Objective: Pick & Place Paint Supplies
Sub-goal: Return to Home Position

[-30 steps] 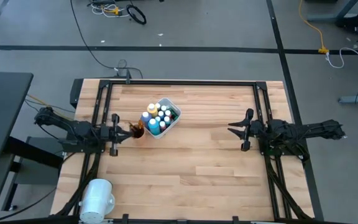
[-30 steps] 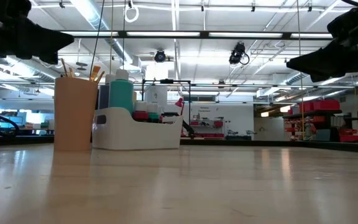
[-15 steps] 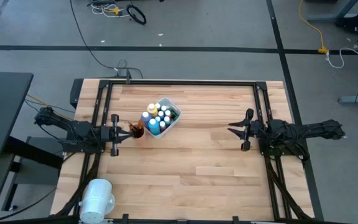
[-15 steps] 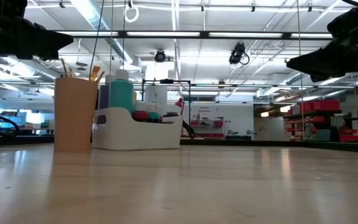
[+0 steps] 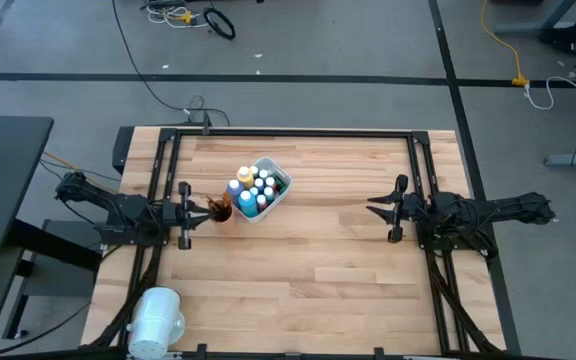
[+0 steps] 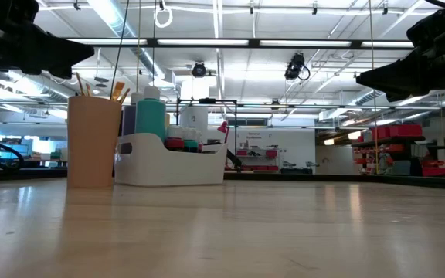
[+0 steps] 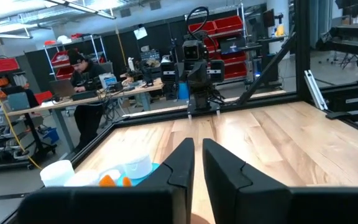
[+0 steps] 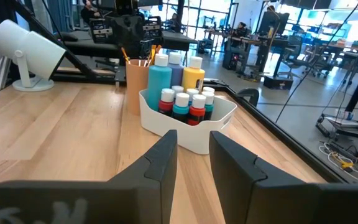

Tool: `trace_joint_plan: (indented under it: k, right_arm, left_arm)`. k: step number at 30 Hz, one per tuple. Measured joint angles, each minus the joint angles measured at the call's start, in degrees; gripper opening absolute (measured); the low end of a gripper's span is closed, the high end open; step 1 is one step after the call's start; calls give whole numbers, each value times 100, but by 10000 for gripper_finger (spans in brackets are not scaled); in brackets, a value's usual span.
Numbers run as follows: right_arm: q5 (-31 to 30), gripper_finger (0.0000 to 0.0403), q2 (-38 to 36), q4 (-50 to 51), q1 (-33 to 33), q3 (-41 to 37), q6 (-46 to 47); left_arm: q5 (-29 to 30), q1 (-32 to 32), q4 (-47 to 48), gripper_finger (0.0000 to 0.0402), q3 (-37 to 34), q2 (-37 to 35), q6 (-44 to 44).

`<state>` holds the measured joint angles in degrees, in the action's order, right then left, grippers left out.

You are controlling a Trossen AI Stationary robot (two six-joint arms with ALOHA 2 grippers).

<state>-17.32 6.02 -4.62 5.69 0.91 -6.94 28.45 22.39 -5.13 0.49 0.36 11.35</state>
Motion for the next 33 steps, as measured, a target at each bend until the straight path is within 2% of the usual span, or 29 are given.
trace_joint_plan:
  k: [33]
  right_arm:
    - [0,98,0,0,0,7,0]
  left_arm:
    - [-2,0,0,41,0,0,0]
